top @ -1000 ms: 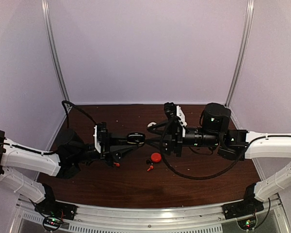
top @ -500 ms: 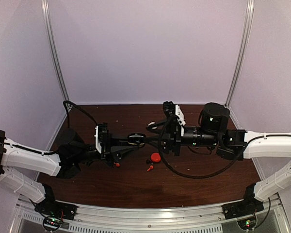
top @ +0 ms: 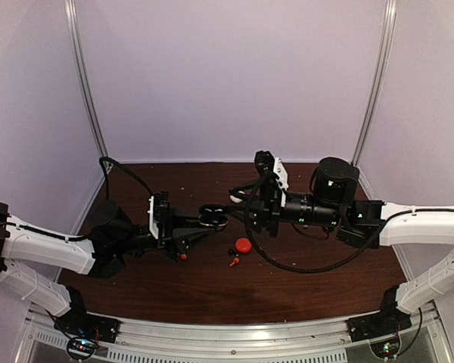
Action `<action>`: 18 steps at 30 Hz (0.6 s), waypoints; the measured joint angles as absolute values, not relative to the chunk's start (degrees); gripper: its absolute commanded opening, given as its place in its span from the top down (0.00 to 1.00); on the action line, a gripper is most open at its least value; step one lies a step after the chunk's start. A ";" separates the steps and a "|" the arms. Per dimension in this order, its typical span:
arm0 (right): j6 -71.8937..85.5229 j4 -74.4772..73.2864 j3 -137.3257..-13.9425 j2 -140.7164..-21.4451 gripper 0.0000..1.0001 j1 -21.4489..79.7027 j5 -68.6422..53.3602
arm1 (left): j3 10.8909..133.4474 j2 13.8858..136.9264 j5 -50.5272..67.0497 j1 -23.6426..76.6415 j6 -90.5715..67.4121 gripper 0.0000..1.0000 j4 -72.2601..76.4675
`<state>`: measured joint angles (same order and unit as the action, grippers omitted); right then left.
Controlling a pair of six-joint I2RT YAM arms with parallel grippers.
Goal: Insert the wireless bluetooth earbuds into the charging case
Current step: Open the charging case.
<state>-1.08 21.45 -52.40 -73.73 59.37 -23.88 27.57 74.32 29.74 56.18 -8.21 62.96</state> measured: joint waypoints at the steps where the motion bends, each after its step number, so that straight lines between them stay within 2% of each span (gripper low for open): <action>1: -1.10 21.43 -52.40 -73.76 0.54 59.37 -23.79 | 27.57 74.32 29.65 56.18 -8.23 1.00 62.92; 11: -1.15 21.26 -52.40 -71.55 0.52 59.37 -25.56 | 27.57 75.35 28.62 55.99 -9.30 1.00 62.94; 18: -1.17 20.18 -52.36 -68.40 0.57 59.37 -27.64 | 27.57 75.46 28.05 55.64 -9.74 1.00 63.57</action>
